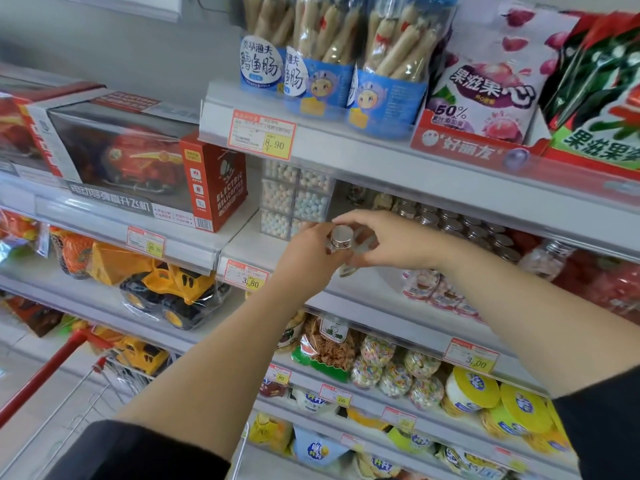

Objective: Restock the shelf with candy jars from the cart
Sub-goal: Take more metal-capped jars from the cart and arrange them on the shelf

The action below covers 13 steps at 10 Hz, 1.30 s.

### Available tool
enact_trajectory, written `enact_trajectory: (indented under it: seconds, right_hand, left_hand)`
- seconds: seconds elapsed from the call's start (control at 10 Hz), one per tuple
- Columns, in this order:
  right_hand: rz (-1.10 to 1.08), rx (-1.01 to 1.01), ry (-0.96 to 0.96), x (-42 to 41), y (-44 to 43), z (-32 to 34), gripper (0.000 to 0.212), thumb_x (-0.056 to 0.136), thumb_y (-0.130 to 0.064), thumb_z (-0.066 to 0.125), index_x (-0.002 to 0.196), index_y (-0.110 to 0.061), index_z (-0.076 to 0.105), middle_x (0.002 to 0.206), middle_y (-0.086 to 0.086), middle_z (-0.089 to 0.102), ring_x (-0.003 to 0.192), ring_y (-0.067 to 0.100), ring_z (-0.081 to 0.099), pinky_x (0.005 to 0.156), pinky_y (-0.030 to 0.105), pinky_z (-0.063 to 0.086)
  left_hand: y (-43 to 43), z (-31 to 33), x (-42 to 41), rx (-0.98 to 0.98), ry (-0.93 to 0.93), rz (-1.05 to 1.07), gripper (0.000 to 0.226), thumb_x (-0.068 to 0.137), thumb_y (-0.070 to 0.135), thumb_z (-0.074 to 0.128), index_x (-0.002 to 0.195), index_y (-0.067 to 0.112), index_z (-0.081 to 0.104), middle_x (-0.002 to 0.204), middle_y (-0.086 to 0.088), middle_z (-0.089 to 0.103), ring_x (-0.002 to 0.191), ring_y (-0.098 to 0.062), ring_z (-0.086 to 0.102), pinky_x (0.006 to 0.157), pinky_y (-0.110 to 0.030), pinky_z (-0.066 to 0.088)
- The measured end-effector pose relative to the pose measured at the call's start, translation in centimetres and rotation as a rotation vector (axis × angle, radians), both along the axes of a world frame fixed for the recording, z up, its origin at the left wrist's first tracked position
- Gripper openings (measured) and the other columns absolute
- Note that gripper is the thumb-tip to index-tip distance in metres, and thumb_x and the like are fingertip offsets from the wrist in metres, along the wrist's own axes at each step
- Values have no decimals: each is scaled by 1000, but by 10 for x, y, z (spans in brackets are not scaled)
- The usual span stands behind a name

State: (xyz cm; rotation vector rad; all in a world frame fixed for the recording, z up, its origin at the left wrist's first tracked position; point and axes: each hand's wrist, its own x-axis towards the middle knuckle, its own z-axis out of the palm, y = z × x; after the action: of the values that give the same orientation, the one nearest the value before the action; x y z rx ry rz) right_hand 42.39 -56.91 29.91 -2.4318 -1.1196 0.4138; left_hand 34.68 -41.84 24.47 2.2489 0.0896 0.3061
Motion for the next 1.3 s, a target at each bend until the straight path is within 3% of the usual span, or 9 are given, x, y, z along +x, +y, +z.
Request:
enact_trajectory:
  seconds: [0.2,0.3,0.4,0.5,0.6,0.8,0.9,1.1,1.3]
  right_hand:
    - [-41,41,-147,9,-6,-16,63,75,-37,84,130,-35,54,117,-13,63,99,5,60,87,30,50]
    - [-67,6,-178,17,-15,-20,52,74,-44,83,118,-36,58,109,-14,63,93,4,60,85,33,51]
    - [-199,1,-255,33,-26,-21,45,77,-40,80,116,-37,57,113,-12,63,96,12,62,89,39,53]
    - [-336,-27,-281,53,-39,-23,45,82,-29,76,123,-26,57,121,-2,62,100,17,60,89,35,51]
    - [-415,-40,-310,70,-47,-32,44,85,-28,75,124,-21,57,126,4,62,107,22,60,93,34,49]
    - [-528,-121,-342,84,-50,-40,38,84,-23,73,119,-16,59,120,6,62,104,24,60,89,34,48]
    - [-555,-146,-370,88,-52,-45,32,82,-22,73,112,-18,62,111,4,63,96,22,60,77,29,42]
    - [-610,-134,-406,91,-52,-51,23,77,-24,75,94,-22,60,97,2,65,88,24,62,82,40,54]
    - [-659,-212,-534,77,-50,-44,31,79,-33,75,103,-21,61,98,1,67,89,25,63,77,32,52]
  left_hand:
    - [-9,-2,6,-168,9,63,49,88,26,74,131,16,52,115,3,62,101,-18,63,84,-35,53]
    - [-11,-7,5,-176,-12,32,42,91,21,70,129,16,52,119,4,64,100,-14,63,83,-32,53]
    - [-6,-19,0,6,26,-17,45,95,25,64,137,20,47,129,4,62,111,-17,61,96,-39,50]
    - [3,-35,-5,381,152,-40,45,98,33,57,141,27,44,140,6,56,125,-19,53,116,-44,31]
    - [7,-45,-9,519,209,-69,43,99,34,54,141,32,47,147,5,49,139,-19,38,124,-45,8]
    - [8,-47,-9,541,189,-84,42,99,36,54,140,33,48,148,5,47,142,-20,35,124,-45,5]
    - [8,-48,-10,537,184,-84,42,99,36,54,140,33,48,148,6,47,142,-19,35,124,-44,5]
    - [8,-48,-11,519,179,-87,42,98,36,54,140,33,48,148,6,47,142,-19,34,124,-44,4]
    - [9,-50,-10,534,180,-95,42,99,35,54,140,34,48,148,6,46,142,-18,34,124,-45,4]
